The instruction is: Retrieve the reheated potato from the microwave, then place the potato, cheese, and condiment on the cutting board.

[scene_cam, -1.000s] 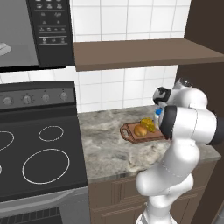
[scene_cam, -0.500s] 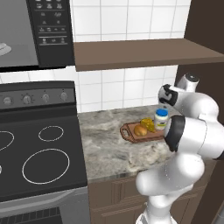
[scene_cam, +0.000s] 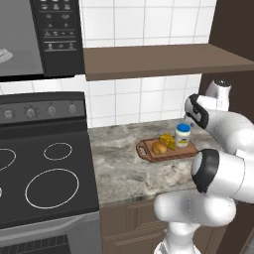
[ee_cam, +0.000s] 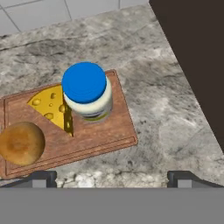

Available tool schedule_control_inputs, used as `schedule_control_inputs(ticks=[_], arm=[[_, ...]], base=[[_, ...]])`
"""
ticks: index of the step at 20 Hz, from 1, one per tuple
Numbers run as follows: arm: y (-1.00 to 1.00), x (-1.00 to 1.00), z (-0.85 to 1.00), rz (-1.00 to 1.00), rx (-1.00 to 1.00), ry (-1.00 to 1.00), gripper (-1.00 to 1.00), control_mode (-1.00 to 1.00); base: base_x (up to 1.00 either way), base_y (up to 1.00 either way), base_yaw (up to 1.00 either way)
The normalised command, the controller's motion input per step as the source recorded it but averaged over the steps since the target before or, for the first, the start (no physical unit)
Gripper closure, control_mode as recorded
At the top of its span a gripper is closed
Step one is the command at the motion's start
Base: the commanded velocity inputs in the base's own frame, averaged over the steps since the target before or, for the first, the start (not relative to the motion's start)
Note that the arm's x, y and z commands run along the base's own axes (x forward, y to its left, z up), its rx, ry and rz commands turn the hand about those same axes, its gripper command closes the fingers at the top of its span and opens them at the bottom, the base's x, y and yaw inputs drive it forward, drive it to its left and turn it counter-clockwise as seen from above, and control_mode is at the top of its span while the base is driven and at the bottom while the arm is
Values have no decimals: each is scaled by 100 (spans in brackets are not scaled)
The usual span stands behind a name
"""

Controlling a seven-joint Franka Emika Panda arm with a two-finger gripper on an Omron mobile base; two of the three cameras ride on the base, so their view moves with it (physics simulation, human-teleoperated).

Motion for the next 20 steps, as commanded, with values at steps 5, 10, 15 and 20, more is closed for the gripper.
schedule_control_inputs(ticks=[5,10,15,20], arm=[[24,-65,1,1,0,1,-100,-100],[30,-68,0,2,1,-1,-100,-100],[35,-62,0,0,0,0,-100,-100],[35,-54,0,0,0,0,-100,-100]], base=[[0,0,0],[0,0,0],[0,0,0],[0,0,0]])
